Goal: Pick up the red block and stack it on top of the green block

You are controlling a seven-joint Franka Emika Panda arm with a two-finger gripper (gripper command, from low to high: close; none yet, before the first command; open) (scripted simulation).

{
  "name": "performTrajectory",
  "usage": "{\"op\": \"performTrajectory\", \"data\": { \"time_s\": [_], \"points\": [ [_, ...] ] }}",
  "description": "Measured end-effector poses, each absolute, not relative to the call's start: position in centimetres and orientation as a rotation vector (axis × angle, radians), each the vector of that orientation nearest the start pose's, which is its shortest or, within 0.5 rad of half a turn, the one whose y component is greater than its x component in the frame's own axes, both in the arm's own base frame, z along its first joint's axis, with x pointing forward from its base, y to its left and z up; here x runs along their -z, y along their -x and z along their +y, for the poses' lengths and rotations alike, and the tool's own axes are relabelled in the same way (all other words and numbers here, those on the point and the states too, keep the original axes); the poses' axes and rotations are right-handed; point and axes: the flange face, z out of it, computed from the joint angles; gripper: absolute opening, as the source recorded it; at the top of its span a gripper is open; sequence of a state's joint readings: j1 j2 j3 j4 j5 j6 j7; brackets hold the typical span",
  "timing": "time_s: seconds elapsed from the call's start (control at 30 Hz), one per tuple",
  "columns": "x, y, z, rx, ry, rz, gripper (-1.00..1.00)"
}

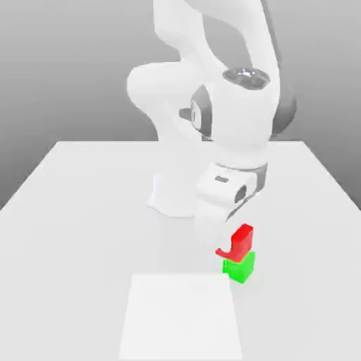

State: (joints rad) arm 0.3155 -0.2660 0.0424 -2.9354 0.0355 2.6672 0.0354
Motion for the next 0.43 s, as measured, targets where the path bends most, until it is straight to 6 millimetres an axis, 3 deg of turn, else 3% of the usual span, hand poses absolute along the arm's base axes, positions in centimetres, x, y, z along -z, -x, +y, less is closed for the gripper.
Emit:
{"op": "performTrajectory", "data": {
  "time_s": [0.1,0.33,0.37,0.43],
  "points": [
    [-23.8,-28.6,12.3,-0.003,3.089,-0.568,-1.0],
    [-18.7,-28.2,12.4,-0.002,3.087,-0.586,-1.0],
    [-18.2,-28.2,12.4,-0.002,3.087,-0.584,1.0],
    [-18.2,-28.2,12.4,-0.002,3.087,-0.585,1.0]
  ]
}}
